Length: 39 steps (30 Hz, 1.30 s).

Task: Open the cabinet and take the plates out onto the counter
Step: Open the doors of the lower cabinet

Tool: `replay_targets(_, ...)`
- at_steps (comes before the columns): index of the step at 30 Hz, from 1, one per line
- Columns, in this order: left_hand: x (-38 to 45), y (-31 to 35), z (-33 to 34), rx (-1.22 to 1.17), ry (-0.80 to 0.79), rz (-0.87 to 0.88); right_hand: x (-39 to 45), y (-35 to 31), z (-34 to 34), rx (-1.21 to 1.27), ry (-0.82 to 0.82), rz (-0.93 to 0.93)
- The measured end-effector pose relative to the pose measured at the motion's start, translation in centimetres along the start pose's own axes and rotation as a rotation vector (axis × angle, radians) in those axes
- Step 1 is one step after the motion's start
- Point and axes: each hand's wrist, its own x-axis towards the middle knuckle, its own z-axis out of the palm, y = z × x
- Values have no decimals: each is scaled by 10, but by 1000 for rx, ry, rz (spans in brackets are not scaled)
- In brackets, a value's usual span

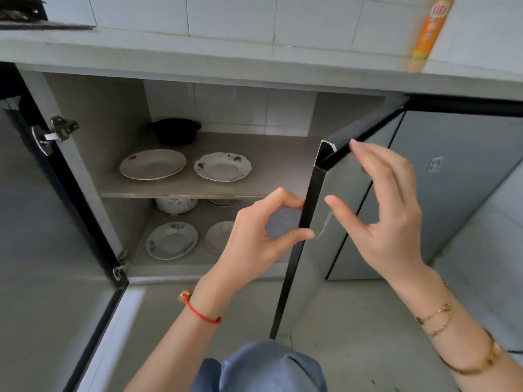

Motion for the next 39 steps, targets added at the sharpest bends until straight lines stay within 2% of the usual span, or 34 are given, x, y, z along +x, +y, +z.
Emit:
replay_targets(11, -14, 28, 79, -137, 17, 244, -36, -1, -79, -102, -36, 128)
replay_targets(16, -14, 33, 109, -199, -90, 274, -47, -4, -108, -145, -81, 219)
replay_targets(22, -1, 36, 139, -95, -241, 369, -59, 6, -148, -249, -90, 275)
replay_targets(27, 9, 49, 172, -57, -338, 381, -68, 17, -178, -286, -85, 353)
replay_targets(39, 29, 60, 235, 20, -470, 397, -73, 51, -234, -571, -140, 539)
